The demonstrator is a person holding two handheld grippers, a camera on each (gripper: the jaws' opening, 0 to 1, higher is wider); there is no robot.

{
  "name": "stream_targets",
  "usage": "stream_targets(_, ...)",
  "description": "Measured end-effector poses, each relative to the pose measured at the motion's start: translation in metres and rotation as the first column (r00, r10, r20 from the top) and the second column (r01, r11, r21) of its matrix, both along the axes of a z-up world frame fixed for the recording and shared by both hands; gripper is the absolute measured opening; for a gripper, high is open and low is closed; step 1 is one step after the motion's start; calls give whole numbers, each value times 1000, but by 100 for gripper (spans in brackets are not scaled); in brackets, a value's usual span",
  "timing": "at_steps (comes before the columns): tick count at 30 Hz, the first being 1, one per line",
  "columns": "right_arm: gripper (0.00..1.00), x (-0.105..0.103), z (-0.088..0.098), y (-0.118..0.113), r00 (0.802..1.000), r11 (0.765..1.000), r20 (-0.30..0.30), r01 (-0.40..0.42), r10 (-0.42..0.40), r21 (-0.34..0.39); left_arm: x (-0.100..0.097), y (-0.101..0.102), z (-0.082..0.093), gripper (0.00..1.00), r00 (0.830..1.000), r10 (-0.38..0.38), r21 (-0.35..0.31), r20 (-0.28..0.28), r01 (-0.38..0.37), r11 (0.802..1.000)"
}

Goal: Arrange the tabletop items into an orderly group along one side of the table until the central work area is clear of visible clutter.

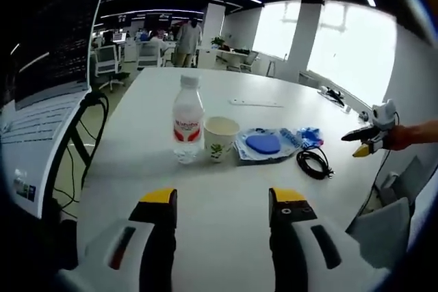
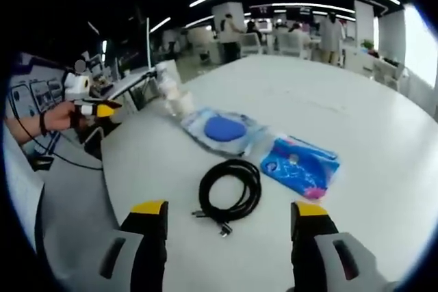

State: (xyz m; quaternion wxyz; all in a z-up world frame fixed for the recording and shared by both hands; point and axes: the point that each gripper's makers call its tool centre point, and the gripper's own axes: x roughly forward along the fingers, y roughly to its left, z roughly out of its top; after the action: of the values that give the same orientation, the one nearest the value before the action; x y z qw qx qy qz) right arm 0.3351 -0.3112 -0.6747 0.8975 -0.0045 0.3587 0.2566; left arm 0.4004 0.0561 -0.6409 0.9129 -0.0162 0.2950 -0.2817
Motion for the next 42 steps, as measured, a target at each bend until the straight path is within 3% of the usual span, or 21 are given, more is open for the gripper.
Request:
stream_targets(20, 78, -5, 3, 9, 1000, 1000, 7, -6, 6, 7, -6, 3, 2, 56, 1000, -28, 8, 12, 28, 1000)
stream_targets(42, 78, -17, 0, 0, 999, 999, 4, 44, -44, 30, -13, -13, 1, 57, 998, -64, 1, -2, 64, 998)
